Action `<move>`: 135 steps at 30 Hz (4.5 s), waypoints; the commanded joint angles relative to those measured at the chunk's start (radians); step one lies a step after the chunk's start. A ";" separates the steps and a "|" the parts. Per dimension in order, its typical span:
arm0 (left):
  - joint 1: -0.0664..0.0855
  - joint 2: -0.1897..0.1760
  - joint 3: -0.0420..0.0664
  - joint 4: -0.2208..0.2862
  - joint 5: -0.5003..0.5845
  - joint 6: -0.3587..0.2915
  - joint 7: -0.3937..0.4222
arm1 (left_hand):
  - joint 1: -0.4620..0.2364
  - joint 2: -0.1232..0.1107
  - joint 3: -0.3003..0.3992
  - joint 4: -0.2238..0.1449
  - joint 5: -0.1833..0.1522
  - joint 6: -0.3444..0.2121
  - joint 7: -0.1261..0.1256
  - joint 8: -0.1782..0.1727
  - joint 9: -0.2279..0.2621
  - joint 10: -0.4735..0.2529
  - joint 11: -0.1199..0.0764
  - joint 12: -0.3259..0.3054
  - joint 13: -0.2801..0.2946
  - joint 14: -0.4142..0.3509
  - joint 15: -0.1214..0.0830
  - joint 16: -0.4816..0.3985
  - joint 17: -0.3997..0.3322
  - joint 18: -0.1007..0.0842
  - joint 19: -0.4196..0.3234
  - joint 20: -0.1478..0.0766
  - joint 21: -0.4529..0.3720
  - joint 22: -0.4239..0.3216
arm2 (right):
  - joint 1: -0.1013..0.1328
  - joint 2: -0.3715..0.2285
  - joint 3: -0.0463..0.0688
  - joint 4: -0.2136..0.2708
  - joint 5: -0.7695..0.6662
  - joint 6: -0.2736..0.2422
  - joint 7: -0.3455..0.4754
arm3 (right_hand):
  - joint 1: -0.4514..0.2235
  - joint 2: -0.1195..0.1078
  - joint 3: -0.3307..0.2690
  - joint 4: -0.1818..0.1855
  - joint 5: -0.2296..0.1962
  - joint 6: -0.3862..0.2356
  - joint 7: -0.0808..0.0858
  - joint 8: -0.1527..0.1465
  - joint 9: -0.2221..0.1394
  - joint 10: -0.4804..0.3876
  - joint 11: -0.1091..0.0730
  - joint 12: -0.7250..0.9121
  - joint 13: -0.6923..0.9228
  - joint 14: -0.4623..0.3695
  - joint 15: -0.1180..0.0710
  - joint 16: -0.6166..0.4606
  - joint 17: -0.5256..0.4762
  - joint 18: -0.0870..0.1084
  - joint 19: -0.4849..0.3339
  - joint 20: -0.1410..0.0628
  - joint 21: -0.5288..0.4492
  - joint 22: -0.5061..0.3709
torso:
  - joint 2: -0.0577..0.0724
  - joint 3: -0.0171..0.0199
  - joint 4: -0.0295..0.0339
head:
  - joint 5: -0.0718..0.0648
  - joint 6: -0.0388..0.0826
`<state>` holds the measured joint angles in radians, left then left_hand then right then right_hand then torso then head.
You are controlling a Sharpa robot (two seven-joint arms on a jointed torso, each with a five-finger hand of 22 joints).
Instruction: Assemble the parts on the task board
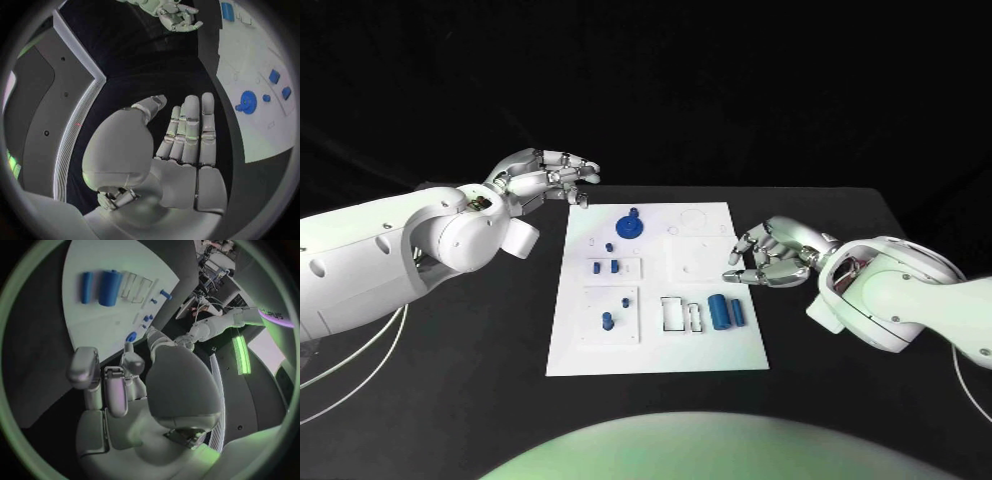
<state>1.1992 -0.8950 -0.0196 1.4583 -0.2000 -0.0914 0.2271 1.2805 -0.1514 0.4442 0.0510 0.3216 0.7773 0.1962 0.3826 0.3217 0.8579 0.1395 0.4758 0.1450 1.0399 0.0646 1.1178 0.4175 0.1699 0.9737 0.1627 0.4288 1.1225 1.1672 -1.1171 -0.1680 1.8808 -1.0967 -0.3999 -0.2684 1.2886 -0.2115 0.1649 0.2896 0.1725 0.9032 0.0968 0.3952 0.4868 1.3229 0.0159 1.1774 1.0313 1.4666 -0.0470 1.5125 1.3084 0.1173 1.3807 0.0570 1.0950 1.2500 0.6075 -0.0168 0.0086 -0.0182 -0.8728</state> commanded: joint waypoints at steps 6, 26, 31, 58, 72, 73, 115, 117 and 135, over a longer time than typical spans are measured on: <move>-0.001 -0.005 -0.001 0.012 0.009 0.006 0.019 | 0.008 0.002 -0.004 0.000 0.006 -0.008 -0.002 0.005 0.000 -0.009 -0.001 0.007 -0.001 -0.010 0.000 0.000 0.002 0.010 0.001 0.006 -0.005 -0.001 | -0.041 0.007 -0.004 0.014 -0.082 -0.017 -0.160 | -0.005 0.020 -0.035 0.002 0.001 -0.005 -0.002 0.002 0.010 0.032 0.000 0.088 0.112 0.077 -0.004 0.017 0.110 -0.020 0.019 -0.001 0.029 0.025 | -0.002 -0.0028 -0.0001 | -0.003 0.000; -0.002 -0.016 -0.001 0.024 0.047 0.013 0.013 | -0.001 0.000 -0.009 0.008 0.006 -0.012 -0.001 0.008 -0.001 -0.012 0.000 0.012 0.000 -0.009 0.002 0.002 0.002 0.010 0.001 0.008 -0.005 -0.003 | -0.109 0.084 -0.006 -0.017 -0.213 -0.014 -0.247 | -0.049 0.039 -0.084 0.003 0.020 0.017 -0.008 0.011 0.025 0.053 -0.004 0.136 0.179 0.085 -0.006 0.032 0.158 -0.026 0.032 -0.002 0.059 0.052 | -0.002 -0.0010 -0.0047 | 0.001 0.000; -0.002 -0.016 -0.001 0.025 0.047 0.013 0.012 | -0.002 0.001 -0.009 0.009 0.006 -0.013 -0.001 0.008 -0.001 -0.012 0.000 0.012 0.000 -0.009 0.002 0.002 0.003 0.010 0.001 0.008 -0.005 -0.003 | -0.118 0.103 -0.006 -0.028 -0.233 -0.009 -0.254 | -0.048 0.038 -0.088 0.003 0.018 0.025 -0.011 0.015 0.028 0.058 -0.006 0.143 0.189 0.085 -0.008 0.033 0.160 -0.026 0.033 -0.003 0.063 0.055 | -0.002 -0.0001 -0.0050 | 0.003 0.000; -0.002 -0.018 -0.001 0.027 0.042 0.014 0.006 | -0.004 0.004 -0.010 0.013 0.010 -0.014 -0.001 0.010 -0.001 -0.013 0.000 0.015 0.000 -0.009 0.002 0.003 0.003 0.010 0.001 0.008 -0.005 -0.004 | -0.138 0.166 -0.006 -0.059 -0.343 0.014 -0.274 | -0.069 0.037 -0.115 0.005 0.024 0.043 -0.018 0.024 0.041 0.074 -0.013 0.163 0.222 0.086 -0.013 0.034 0.167 -0.027 0.033 -0.008 0.061 0.058 | -0.002 -0.0002 -0.0056 | 0.010 0.000; -0.002 -0.018 -0.001 0.027 0.036 0.017 0.003 | -0.004 0.004 -0.010 0.013 0.011 -0.014 -0.001 0.010 -0.002 -0.014 0.000 0.016 0.000 -0.010 0.002 0.003 0.003 0.010 0.001 0.008 -0.005 -0.004 | -0.139 0.178 -0.006 -0.064 -0.356 0.084 -0.303 | -0.099 0.042 -0.127 0.005 0.052 0.048 -0.021 0.024 0.049 0.084 -0.015 0.175 0.242 0.086 -0.016 0.036 0.171 -0.028 0.034 -0.011 0.063 0.063 | -0.001 -0.0006 -0.0063 | 0.009 0.000; -0.002 -0.018 -0.001 0.027 0.035 0.017 0.002 | -0.004 0.004 -0.010 0.013 0.011 -0.014 -0.001 0.010 -0.002 -0.014 0.000 0.016 0.000 -0.010 0.002 0.003 0.003 0.010 0.001 0.008 -0.005 -0.004 | -0.139 0.178 -0.006 -0.065 -0.358 0.092 -0.306 | -0.099 0.042 -0.127 0.005 0.052 0.048 -0.021 0.024 0.049 0.084 -0.015 0.175 0.242 0.086 -0.016 0.036 0.171 -0.028 0.034 -0.011 0.063 0.063 | -0.001 -0.0005 -0.0065 | 0.009 0.000; -0.002 -0.008 -0.002 0.020 0.028 0.019 0.005 | 0.000 0.006 -0.008 0.013 0.017 -0.015 -0.002 0.014 -0.002 -0.017 0.000 0.020 0.000 -0.011 0.001 0.004 0.003 0.010 0.002 0.008 -0.005 -0.006 | -0.126 0.154 -0.002 -0.031 -0.148 -0.117 -0.255 | 0.007 0.090 0.018 0.002 0.198 0.119 -0.048 0.008 0.050 0.129 -0.040 0.224 0.325 0.094 -0.036 0.045 0.209 -0.029 0.041 -0.029 0.066 0.083 | -0.004 -0.0010 -0.0060 | 0.000 0.000; -0.002 -0.008 -0.002 0.019 0.028 0.019 0.005 | 0.000 0.006 -0.008 0.013 0.017 -0.015 -0.002 0.014 -0.002 -0.017 0.000 0.020 0.000 -0.011 0.001 0.004 0.003 0.010 0.002 0.008 -0.005 -0.006 | -0.123 0.154 -0.002 -0.027 -0.128 -0.126 -0.250 | 0.002 0.090 0.023 0.002 0.202 0.121 -0.048 0.007 0.050 0.129 -0.040 0.224 0.326 0.094 -0.037 0.045 0.210 -0.030 0.042 -0.030 0.067 0.083 | -0.004 -0.0012 -0.0060 | 0.000 0.000; -0.002 -0.001 -0.003 0.017 0.027 0.019 0.010 | -0.001 0.008 -0.008 0.015 0.022 -0.016 -0.001 0.015 -0.002 -0.019 0.000 0.021 0.000 -0.011 0.002 0.004 0.004 0.010 0.002 0.008 -0.005 -0.006 | -0.116 0.244 -0.001 -0.041 -0.005 -0.015 -0.237 | -0.077 0.077 0.060 0.003 0.202 0.127 -0.046 0.000 0.052 0.132 -0.038 0.222 0.329 0.093 -0.035 0.045 0.209 -0.028 0.040 -0.030 0.056 0.082 | -0.002 -0.0014 -0.0068 | 0.005 0.000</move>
<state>1.1971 -0.8983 -0.0235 1.4732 -0.1710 -0.0858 0.2247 1.2805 -0.1514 0.4346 0.0607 0.3404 0.7668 0.1927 0.3907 0.3208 0.8434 0.1395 0.4911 0.1452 1.0364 0.0680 1.1178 0.4200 0.1700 0.9736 0.1627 0.4288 1.1174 1.0510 -0.8765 -0.1690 1.8423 -1.1187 -0.4519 -0.5112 1.2243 -0.1256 0.1949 0.2917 0.3807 0.9854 0.0877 0.3882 0.5288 1.4508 -0.0231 1.3959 1.3080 1.4666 -0.0755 1.5552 1.3074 0.0998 1.4216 0.0338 1.1552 1.3076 0.6051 -0.0179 0.0029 -0.0144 -0.8728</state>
